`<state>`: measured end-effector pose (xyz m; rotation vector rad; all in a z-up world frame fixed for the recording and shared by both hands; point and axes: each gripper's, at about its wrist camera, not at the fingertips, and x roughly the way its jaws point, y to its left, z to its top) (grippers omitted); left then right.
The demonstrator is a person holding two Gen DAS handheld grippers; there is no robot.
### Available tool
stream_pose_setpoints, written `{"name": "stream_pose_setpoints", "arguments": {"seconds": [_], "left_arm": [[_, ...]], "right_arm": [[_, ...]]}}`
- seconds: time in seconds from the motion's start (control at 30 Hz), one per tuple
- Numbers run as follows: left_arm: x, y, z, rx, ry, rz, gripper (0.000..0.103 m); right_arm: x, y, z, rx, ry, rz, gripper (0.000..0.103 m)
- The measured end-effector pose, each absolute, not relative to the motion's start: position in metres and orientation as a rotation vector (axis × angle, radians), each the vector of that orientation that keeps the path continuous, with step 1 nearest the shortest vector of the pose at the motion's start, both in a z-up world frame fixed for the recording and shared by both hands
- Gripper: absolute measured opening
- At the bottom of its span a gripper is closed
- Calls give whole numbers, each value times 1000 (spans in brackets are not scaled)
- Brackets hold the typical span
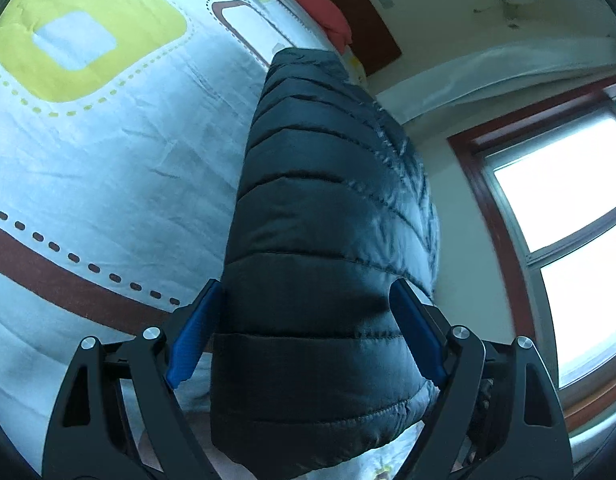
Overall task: Fold large clothes
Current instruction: 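Fold the held jacket over onto itself with both tools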
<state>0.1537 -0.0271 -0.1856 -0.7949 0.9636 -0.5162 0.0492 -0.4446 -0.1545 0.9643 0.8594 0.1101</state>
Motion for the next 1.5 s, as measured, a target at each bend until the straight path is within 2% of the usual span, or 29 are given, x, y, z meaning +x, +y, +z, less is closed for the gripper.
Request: {"name": "stream_pose_setpoints", "arguments": {"seconds": [0.23, 0.5, 0.57, 0.8, 0.87, 0.97, 1.07, 1.17, 1.3, 1.37, 1.4, 1.43, 1.5], "left_arm": [[161, -42, -204, -765, 1033, -465, 75], [170, -47, -205, -683, 1038, -456, 75], [168, -42, -202, -682, 1024, -479, 75], [155, -9, -192, -755, 1007, -488, 79], [153, 3, -186, -768, 979, -470, 80], [159, 19, -174, -811, 931, -444, 87], [176, 21, -167, -834, 929, -450, 88], [195, 6, -162, -828, 933, -467, 89], [225, -18, -168, -797, 969, -449, 89], [233, -23, -172, -801, 979, -436, 89], [236, -27, -174, -795, 994, -430, 88], [239, -30, -176, -790, 1007, -426, 87], [244, -39, -180, -781, 1031, -426, 83]], "right_arm": [[51, -451, -197, 1017, 846, 103, 32], [46, -451, -206, 1069, 807, 123, 32], [45, -452, -203, 1073, 803, 139, 35], [35, -454, -176, 990, 839, 110, 66], [30, -456, -161, 957, 856, 76, 69], [31, -463, -137, 909, 834, 52, 69], [44, -466, -116, 884, 784, 67, 69], [82, -465, -101, 835, 738, 84, 69], [134, -468, -108, 822, 750, 95, 69], [151, -469, -114, 828, 758, 111, 66], [158, -468, -120, 818, 772, 94, 46], [163, -470, -127, 822, 791, 83, 34], [165, -474, -143, 861, 801, 78, 27]]}}
